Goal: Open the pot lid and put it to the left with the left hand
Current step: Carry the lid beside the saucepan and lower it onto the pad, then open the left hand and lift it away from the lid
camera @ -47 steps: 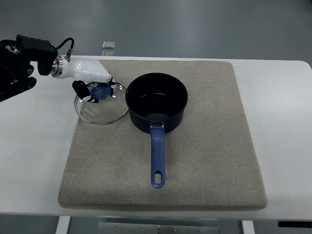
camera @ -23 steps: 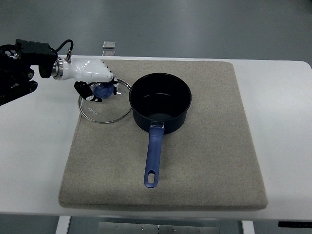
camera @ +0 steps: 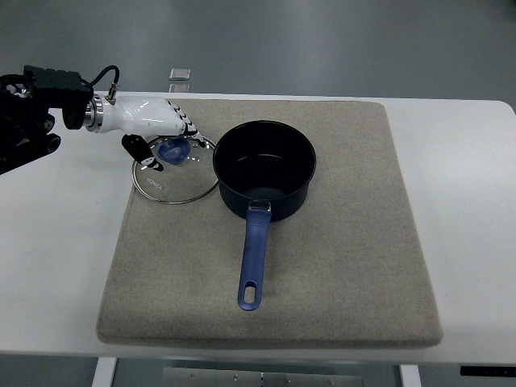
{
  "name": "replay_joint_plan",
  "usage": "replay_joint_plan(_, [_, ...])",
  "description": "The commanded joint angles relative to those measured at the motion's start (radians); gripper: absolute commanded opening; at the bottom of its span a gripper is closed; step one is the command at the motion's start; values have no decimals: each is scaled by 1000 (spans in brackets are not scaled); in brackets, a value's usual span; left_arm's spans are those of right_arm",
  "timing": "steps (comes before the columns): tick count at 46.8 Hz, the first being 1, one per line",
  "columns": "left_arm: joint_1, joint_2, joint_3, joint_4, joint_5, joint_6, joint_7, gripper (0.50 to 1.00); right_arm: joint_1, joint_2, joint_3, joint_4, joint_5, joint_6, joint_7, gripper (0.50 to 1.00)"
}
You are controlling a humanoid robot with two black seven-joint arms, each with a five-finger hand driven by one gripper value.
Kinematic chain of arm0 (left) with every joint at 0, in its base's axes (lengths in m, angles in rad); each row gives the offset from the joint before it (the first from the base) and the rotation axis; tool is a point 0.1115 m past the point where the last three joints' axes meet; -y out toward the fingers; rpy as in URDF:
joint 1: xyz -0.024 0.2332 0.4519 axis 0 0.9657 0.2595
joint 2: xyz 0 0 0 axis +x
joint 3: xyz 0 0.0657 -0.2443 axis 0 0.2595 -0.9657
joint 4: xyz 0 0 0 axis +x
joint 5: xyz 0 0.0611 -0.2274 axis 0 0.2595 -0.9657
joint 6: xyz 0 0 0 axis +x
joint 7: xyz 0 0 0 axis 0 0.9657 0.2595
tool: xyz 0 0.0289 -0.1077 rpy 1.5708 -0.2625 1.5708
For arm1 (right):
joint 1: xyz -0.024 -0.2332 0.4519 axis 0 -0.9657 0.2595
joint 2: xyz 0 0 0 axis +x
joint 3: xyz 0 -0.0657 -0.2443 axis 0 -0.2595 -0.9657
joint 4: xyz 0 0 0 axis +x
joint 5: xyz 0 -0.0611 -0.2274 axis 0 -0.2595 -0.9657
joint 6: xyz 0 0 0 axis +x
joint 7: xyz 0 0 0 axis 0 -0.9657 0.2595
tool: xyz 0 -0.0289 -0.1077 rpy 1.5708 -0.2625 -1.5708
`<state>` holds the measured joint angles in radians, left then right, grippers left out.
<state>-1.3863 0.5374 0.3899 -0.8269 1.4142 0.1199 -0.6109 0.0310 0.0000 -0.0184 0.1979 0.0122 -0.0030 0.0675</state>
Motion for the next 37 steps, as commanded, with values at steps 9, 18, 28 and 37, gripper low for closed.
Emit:
replay_joint_plan(9, [-5, 9, -28, 0, -24, 0, 0, 855, 0, 0, 0, 0, 0, 0, 0, 917])
replay_joint_plan(18, [-4, 18, -111, 0, -40, 0, 0, 879, 0, 0, 0, 0, 0, 0, 0, 917])
replay_joint_plan(28, [-4, 18, -166, 0, -110, 0, 0, 911, 0, 0, 0, 0, 0, 0, 0, 917])
replay_joint_plan(37, [33, -4, -243, 48, -335, 59, 0, 926, 0, 0, 0, 0, 0, 0, 0, 917])
